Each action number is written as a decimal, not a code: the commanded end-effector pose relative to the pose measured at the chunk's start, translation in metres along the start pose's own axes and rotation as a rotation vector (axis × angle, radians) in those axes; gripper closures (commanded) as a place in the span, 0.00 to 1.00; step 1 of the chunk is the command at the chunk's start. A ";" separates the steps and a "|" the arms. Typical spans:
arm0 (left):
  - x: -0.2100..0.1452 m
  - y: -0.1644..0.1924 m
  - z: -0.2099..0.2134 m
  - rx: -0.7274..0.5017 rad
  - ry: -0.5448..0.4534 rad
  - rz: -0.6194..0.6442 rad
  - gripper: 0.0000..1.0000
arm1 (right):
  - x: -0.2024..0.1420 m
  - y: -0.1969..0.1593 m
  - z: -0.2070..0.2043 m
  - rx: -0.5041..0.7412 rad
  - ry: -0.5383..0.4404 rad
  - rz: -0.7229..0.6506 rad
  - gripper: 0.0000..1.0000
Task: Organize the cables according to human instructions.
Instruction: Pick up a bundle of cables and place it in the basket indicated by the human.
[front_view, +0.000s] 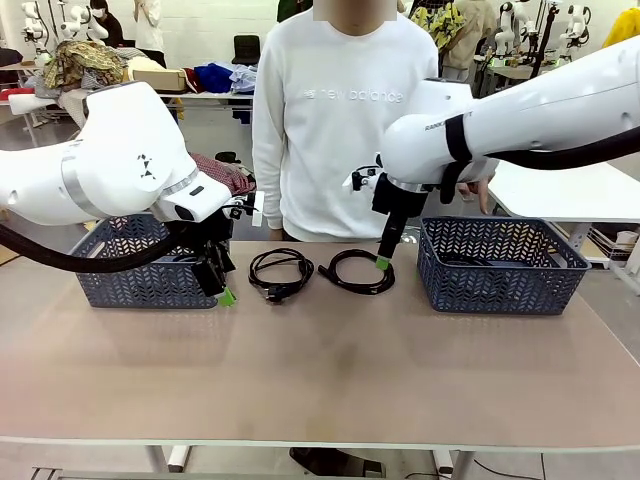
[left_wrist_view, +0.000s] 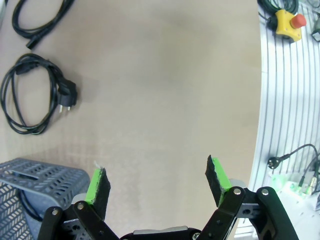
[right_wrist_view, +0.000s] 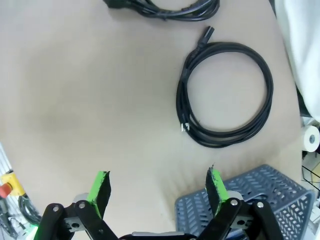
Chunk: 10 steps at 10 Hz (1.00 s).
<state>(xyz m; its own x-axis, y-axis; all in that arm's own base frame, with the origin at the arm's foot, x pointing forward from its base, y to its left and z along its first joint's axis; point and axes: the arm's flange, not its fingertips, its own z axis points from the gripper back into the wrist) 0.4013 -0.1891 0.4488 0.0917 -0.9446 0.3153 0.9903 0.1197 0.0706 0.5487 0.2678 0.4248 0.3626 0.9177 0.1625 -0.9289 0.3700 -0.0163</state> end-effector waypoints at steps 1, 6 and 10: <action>-0.002 0.000 0.002 0.002 0.005 0.001 0.00 | 0.014 -0.004 0.000 -0.015 0.029 -0.028 0.00; -0.002 0.000 0.002 0.002 0.005 0.001 0.00 | 0.011 -0.003 -0.006 -0.005 0.010 -0.007 0.00; -0.002 0.000 0.002 0.002 0.005 0.001 0.00 | 0.012 -0.002 -0.006 -0.002 0.012 -0.011 0.00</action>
<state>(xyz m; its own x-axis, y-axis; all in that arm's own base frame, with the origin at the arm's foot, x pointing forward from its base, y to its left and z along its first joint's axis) 0.4014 -0.1891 0.4489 0.0917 -0.9445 0.3153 0.9903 0.1197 0.0706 0.5556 0.2791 0.4214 0.3733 0.9153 0.1514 -0.9248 0.3800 -0.0167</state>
